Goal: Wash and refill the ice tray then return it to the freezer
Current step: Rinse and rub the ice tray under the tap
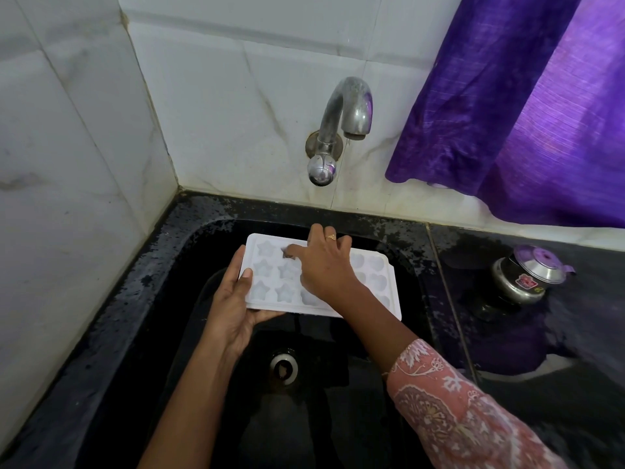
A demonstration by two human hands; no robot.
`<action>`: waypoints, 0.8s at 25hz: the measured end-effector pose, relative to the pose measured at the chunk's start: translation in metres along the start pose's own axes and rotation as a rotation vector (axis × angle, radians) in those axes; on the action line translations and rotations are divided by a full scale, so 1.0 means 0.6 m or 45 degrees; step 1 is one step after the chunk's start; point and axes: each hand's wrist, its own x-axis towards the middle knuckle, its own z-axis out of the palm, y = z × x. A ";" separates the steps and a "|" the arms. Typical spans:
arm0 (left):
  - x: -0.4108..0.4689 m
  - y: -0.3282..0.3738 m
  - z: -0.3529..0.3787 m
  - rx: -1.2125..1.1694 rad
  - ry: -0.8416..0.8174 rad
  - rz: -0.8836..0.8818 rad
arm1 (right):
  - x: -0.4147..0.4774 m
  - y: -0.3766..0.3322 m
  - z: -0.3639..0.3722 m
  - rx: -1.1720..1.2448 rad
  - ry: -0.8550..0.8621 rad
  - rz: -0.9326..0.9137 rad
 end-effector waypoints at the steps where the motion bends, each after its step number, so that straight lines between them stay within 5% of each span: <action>1: 0.000 -0.001 -0.002 -0.004 0.001 -0.004 | 0.000 0.000 -0.001 0.006 -0.007 -0.005; 8: 0.003 -0.006 -0.001 -0.044 -0.006 -0.001 | 0.000 -0.015 -0.021 0.035 0.098 0.005; 20: 0.000 -0.006 -0.009 -0.052 -0.019 0.016 | 0.016 -0.036 -0.007 0.059 -0.072 -0.107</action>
